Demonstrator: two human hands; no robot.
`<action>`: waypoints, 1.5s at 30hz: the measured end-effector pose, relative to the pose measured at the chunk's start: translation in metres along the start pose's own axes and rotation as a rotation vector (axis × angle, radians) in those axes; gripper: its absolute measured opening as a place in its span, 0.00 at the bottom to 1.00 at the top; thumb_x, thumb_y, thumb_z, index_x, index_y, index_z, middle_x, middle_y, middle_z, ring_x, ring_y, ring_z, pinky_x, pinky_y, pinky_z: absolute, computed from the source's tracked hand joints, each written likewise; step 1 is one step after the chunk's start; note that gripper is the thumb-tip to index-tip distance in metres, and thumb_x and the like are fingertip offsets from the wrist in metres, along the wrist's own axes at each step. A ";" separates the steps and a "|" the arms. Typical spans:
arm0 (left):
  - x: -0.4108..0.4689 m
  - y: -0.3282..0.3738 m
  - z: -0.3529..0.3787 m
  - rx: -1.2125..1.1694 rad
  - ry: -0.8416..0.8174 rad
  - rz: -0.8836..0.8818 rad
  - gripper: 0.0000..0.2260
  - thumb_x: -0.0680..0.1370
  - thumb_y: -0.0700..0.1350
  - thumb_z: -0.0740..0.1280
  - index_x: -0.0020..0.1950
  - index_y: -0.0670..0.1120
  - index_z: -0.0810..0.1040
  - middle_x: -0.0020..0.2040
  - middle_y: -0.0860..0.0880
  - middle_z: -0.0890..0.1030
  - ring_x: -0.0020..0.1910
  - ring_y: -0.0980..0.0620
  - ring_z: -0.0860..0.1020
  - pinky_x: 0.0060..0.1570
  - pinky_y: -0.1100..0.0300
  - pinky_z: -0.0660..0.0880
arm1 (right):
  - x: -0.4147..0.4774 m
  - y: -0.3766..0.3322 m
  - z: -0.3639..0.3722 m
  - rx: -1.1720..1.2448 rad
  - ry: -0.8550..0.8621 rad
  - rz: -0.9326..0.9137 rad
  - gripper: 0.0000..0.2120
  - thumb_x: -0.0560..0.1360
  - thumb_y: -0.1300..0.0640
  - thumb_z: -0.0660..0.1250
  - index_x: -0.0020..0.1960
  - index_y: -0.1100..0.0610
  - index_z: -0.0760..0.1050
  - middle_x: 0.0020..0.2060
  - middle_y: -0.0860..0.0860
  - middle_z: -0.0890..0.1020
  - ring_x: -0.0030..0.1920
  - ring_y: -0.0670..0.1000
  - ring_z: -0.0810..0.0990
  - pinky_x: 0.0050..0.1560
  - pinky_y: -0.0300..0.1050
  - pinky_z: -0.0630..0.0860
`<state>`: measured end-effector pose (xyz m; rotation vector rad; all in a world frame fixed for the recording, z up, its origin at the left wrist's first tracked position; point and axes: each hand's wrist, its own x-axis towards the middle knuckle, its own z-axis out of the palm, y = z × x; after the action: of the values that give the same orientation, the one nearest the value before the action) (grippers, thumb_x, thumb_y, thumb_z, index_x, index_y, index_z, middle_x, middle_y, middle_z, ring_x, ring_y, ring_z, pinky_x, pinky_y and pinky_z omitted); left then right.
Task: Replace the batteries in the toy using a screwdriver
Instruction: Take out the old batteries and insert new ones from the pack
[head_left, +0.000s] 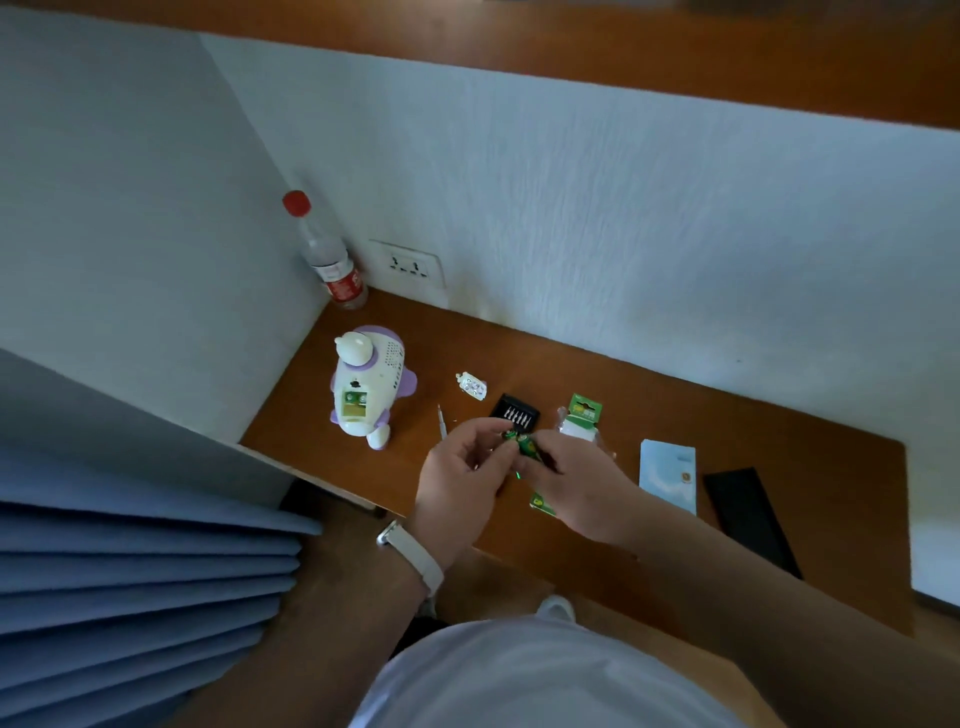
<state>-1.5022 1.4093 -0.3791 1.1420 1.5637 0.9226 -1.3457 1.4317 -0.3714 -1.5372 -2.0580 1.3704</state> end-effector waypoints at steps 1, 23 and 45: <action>0.003 0.000 -0.007 -0.002 -0.002 -0.009 0.09 0.79 0.43 0.70 0.54 0.58 0.80 0.43 0.55 0.83 0.44 0.53 0.82 0.44 0.60 0.82 | 0.005 -0.006 0.002 -0.007 0.002 0.005 0.11 0.81 0.45 0.58 0.48 0.50 0.73 0.37 0.46 0.78 0.35 0.44 0.76 0.34 0.35 0.71; 0.054 -0.059 -0.201 0.031 -0.092 0.008 0.09 0.79 0.44 0.69 0.59 0.53 0.80 0.53 0.53 0.84 0.51 0.58 0.81 0.43 0.71 0.77 | 0.088 -0.124 0.124 0.325 0.263 0.278 0.06 0.80 0.54 0.64 0.52 0.49 0.79 0.37 0.48 0.82 0.36 0.42 0.80 0.37 0.33 0.76; 0.085 -0.049 -0.213 -0.022 -0.354 0.001 0.07 0.77 0.44 0.72 0.52 0.56 0.80 0.45 0.47 0.85 0.46 0.52 0.83 0.48 0.50 0.82 | 0.106 -0.137 0.128 0.290 0.398 0.112 0.09 0.77 0.59 0.69 0.50 0.46 0.81 0.39 0.47 0.83 0.39 0.48 0.80 0.40 0.39 0.76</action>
<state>-1.7283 1.4698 -0.3917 1.2164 1.2620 0.6914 -1.5598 1.4508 -0.3685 -1.6528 -1.4903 1.2134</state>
